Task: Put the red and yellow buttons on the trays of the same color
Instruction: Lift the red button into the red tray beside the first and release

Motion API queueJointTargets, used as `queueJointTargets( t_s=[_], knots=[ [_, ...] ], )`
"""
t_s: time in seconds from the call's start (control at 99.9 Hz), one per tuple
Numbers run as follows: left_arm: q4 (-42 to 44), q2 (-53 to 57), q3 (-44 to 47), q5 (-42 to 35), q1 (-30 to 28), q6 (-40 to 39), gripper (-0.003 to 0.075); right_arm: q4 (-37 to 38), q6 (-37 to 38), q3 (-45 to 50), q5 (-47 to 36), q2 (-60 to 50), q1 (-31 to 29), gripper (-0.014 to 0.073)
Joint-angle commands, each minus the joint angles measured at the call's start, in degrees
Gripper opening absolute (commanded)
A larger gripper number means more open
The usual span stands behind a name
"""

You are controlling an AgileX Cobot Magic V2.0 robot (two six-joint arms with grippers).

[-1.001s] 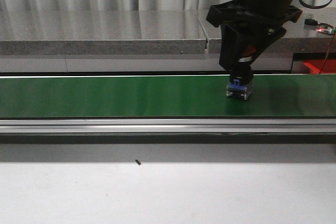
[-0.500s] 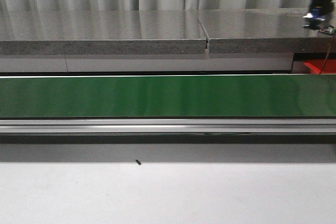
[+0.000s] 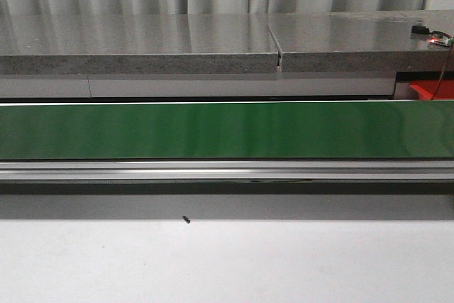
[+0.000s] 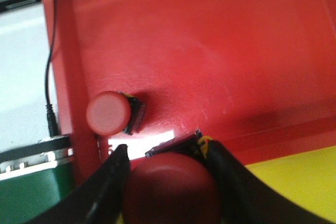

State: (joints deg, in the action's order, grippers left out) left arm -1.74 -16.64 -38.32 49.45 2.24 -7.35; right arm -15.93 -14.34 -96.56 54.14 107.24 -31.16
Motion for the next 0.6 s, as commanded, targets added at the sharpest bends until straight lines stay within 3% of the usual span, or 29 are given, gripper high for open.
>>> queueJointTargets(
  t_s=[0.0,0.59],
  knots=[
    [-0.35,-0.63,-1.26,-4.11,0.47,-0.08,-0.0020,-3.39,-0.13,-1.77,-4.04,-0.30,-0.91,0.0131],
    [-0.35,-0.63,-1.26,-4.11,0.47,-0.08,-0.0020,-3.43,-0.23,-1.77,-12.22,8.42,0.57,0.0131]
  ],
)
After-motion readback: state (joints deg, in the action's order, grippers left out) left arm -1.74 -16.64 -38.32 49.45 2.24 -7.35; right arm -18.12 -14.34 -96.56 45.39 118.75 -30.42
